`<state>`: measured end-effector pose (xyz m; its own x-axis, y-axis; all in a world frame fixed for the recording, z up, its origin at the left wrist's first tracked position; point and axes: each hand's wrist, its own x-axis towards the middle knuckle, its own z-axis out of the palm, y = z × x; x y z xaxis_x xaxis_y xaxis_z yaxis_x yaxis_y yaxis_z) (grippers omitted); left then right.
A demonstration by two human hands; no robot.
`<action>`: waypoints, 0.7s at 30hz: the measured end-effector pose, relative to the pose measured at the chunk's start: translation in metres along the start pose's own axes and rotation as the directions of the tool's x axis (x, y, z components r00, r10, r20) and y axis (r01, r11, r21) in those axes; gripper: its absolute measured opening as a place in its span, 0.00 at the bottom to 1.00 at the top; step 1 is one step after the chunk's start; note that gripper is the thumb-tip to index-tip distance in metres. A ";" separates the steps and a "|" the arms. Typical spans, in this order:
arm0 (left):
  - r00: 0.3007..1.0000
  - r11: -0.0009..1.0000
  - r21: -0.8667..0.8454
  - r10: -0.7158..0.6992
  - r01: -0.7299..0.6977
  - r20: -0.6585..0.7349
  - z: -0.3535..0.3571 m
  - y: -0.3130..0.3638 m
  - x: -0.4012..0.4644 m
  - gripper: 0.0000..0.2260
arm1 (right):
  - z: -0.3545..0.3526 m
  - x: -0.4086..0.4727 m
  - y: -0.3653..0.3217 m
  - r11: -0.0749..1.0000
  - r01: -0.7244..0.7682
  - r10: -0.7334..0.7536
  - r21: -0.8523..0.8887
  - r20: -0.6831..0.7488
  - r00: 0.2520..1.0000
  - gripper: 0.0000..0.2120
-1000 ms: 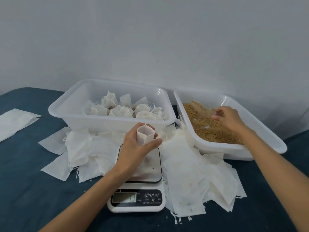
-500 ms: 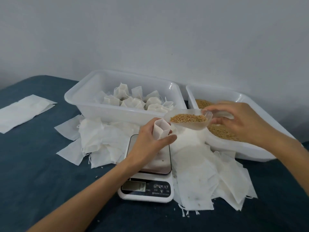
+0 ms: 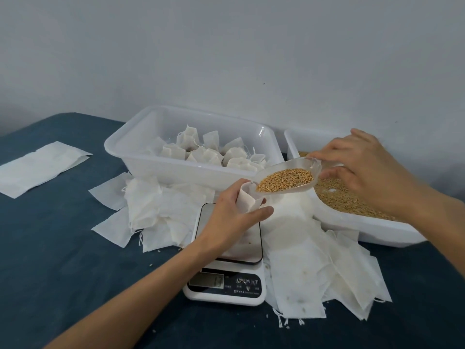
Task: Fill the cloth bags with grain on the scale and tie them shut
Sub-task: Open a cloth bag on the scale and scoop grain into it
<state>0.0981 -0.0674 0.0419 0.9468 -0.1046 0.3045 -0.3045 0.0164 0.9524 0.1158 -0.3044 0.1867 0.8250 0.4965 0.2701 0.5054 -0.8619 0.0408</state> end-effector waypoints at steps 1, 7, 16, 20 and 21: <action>1.000 1.000 -0.002 0.001 -0.001 0.001 0.000 0.000 0.000 0.12 | -0.001 0.000 -0.001 1.000 0.000 0.000 -0.013 0.001 1.000 0.19; 1.000 1.000 -0.022 -0.001 0.001 0.007 0.000 0.000 -0.001 0.12 | -0.006 0.000 -0.008 0.999 -0.006 0.005 -0.051 -0.015 1.000 0.16; 1.000 0.998 -0.054 -0.024 0.024 -0.006 0.001 0.002 -0.001 0.13 | -0.007 -0.002 -0.012 0.996 0.012 -0.013 -0.091 -0.018 1.000 0.17; 1.000 0.998 -0.061 -0.024 0.023 -0.007 0.001 0.003 -0.001 0.14 | -0.008 -0.002 -0.013 0.994 0.019 -0.021 -0.105 -0.021 1.000 0.17; 1.000 0.998 -0.062 -0.023 0.023 -0.006 0.001 0.003 -0.001 0.14 | -0.008 -0.002 -0.013 0.994 0.020 -0.023 -0.107 -0.021 1.000 0.17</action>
<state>0.0956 -0.0681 0.0448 0.9543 -0.0986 0.2822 -0.2756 0.0754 0.9583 0.1054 -0.2946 0.1935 0.8077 0.5136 0.2894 0.4921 -0.8577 0.1488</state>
